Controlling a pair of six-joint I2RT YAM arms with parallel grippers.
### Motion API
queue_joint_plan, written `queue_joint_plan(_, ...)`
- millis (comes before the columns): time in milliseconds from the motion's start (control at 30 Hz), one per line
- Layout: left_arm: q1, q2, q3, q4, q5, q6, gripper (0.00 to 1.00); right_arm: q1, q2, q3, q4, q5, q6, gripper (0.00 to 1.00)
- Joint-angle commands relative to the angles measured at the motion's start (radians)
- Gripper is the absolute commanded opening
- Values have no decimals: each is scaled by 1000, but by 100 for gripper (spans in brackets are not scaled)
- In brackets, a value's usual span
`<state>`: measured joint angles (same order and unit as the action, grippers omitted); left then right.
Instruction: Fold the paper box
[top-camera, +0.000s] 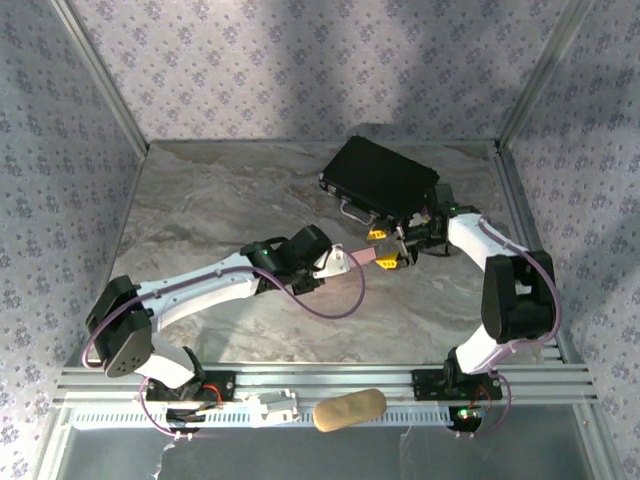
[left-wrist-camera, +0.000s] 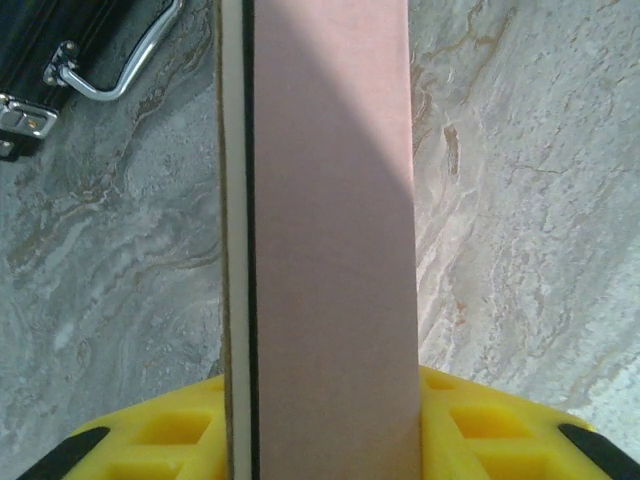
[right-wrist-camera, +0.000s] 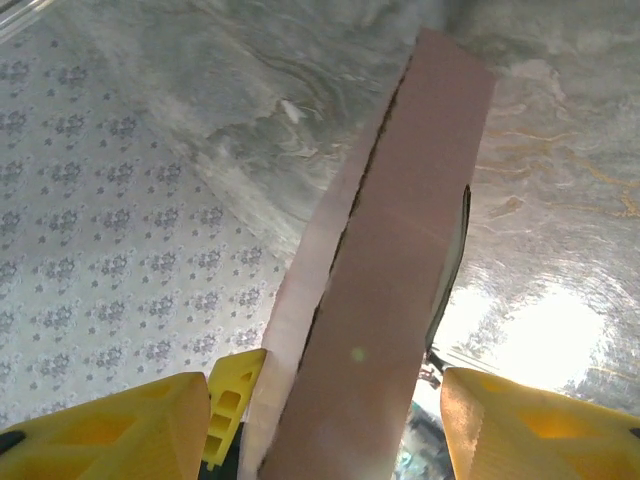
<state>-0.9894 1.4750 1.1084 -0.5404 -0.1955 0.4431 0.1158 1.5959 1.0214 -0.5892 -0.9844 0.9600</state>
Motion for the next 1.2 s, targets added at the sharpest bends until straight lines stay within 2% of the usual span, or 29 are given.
queue_joint_plan(0, 20, 29, 58, -125, 87, -36, 36, -18, -33, 40, -105, 32, -94, 64)
queue_joint_plan(133, 39, 51, 79, -163, 121, -45, 35, -29, -36, 41, -129, 43, -123, 65)
queue_joint_plan(300, 69, 42, 86, -187, 196, -46, 35, -57, -106, 73, -168, 133, -185, 65)
queue_joint_plan(433, 105, 34, 83, -212, 252, -36, 35, -78, -230, 118, -179, 269, -268, 63)
queue_joint_plan(567, 136, 33, 75, -229, 292, -15, 35, -54, -381, 102, -119, 464, -375, 50)
queue_joint_plan(700, 167, 37, 68, -235, 317, 2, 36, 46, -538, -14, 59, 635, -522, 46)
queue_joint_plan(767, 181, 45, 75, -243, 333, 8, 37, 150, -604, -80, 151, 722, -675, 46)
queue_joint_plan(833, 188, 51, 77, -243, 334, 15, 39, 235, -624, -121, 209, 754, -806, 46)
queue_joint_plan(933, 196, 63, 85, -242, 341, 24, 41, 332, -580, -110, 203, 817, -954, 46)
queue_joint_plan(1000, 199, 70, 92, -243, 345, 25, 42, 359, -527, -86, 179, 836, -1020, 45)
queue_joint_plan(1167, 202, 82, 100, -245, 344, 27, 45, 404, -376, -13, 124, 853, -1082, 45)
